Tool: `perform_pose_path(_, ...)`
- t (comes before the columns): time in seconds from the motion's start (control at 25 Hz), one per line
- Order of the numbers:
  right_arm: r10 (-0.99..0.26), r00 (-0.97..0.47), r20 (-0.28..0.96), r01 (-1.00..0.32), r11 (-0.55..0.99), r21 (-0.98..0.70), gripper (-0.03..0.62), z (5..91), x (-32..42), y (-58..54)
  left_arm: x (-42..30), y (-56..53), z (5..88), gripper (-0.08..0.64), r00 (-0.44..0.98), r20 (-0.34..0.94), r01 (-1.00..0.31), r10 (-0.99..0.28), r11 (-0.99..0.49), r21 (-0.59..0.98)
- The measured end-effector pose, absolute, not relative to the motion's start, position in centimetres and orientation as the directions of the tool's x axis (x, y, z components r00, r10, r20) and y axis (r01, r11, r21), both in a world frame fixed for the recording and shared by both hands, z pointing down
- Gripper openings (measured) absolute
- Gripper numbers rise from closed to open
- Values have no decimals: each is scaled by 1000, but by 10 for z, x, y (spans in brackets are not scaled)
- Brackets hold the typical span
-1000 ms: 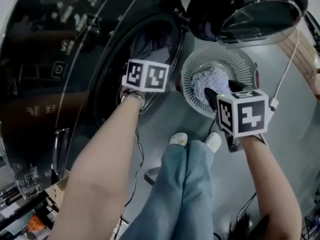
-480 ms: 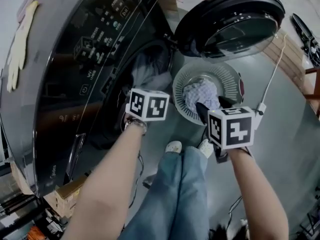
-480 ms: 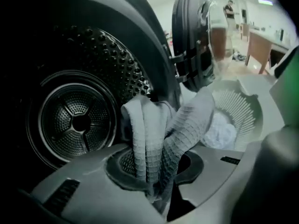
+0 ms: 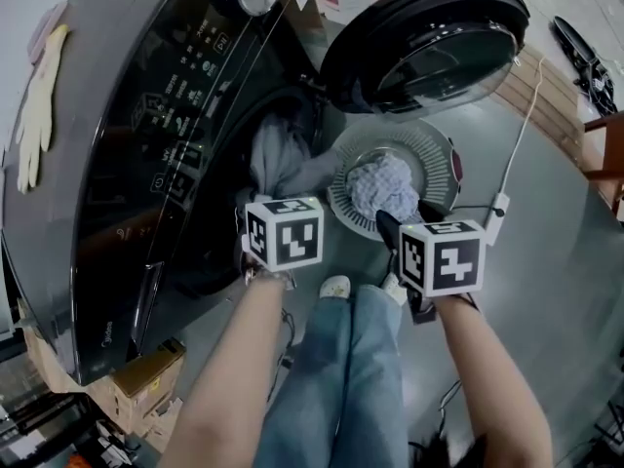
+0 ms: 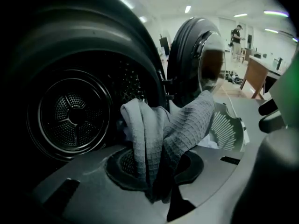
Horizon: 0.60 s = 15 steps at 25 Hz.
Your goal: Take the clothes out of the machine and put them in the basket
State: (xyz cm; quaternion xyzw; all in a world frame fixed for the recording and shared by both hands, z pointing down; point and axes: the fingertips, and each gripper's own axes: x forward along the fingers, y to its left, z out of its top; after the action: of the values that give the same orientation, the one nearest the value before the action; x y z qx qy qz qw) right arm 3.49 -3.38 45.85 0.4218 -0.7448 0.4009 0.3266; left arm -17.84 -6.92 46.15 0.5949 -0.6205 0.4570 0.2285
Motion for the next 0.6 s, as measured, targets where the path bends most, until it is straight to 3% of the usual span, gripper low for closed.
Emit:
perform_pose_path(0.32,-367,-415,832,-902,286,-324,296,449,54,-15,-140,-55,427,89,-114,833,-956,-542,-168,-241)
perform_pose_path(0.6,-402,-425,811,-901,273,-336,296,390,65,-7,-118,-48,371,89,-63,833,-967,-550,-171,-186)
